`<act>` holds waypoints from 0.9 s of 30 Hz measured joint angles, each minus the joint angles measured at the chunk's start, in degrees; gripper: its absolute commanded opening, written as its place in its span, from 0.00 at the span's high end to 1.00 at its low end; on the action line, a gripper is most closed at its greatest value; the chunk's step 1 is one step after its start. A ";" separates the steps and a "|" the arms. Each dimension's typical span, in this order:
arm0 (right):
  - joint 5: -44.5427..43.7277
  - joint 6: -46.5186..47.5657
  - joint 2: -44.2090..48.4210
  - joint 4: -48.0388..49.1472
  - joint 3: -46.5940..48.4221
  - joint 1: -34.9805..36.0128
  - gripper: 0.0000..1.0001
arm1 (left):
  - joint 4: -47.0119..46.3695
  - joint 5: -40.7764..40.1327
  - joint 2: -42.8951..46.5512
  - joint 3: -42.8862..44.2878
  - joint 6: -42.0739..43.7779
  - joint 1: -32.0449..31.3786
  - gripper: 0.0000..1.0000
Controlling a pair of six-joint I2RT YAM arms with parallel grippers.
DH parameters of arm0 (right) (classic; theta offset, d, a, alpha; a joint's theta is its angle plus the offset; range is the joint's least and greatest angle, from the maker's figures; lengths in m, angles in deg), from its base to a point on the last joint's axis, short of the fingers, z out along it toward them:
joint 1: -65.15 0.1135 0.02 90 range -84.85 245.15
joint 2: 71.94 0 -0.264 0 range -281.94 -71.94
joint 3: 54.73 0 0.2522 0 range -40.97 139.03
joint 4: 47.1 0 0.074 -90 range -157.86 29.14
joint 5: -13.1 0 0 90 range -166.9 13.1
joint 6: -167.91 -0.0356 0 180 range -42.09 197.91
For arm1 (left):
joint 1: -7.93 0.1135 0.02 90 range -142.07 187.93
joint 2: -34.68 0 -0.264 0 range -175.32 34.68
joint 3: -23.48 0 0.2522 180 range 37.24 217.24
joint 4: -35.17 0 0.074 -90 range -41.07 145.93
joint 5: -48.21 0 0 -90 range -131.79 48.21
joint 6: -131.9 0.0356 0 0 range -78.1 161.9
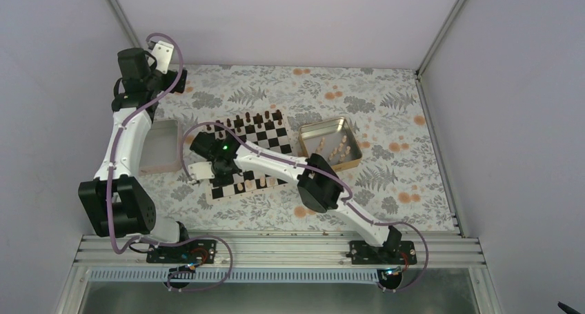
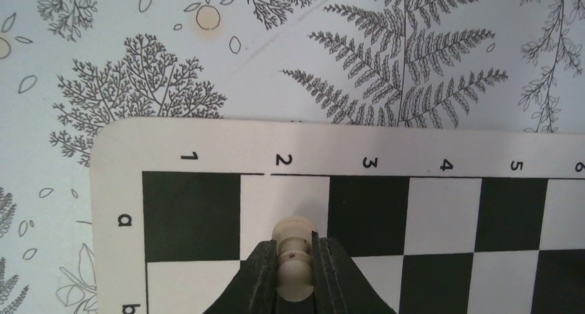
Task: Set up the chess pieces on the board
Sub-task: Place the chess piece on the chessboard.
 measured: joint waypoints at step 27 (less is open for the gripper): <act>0.63 0.70 -1.90 -0.24 0.17 0.42 0.84 | 0.02 1.46 0.02 -0.15 0.02 0.00 0.00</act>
